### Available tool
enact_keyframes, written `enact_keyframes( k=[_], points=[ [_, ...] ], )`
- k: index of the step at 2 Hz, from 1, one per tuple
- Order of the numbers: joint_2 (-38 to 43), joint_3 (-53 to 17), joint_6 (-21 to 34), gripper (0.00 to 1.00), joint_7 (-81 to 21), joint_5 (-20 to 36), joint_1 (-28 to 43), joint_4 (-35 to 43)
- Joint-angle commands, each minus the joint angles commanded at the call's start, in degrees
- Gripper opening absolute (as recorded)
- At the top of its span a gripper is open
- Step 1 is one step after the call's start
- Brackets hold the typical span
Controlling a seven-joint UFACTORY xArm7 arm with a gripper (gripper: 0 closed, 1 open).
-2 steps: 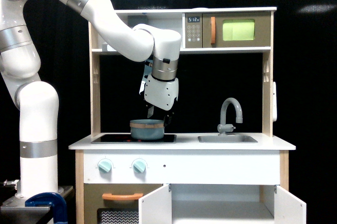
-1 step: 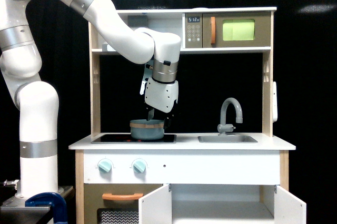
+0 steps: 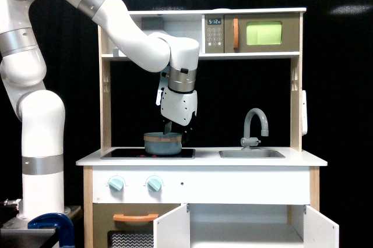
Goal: Put the bowl inside the kitchen cabinet
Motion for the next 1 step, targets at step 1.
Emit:
enact_keyframes(
  k=[1],
  points=[
    [2.0, -0.6, 1.7, 1.0, -1.6, -0.2, 0.1, 1.5]
  ],
)
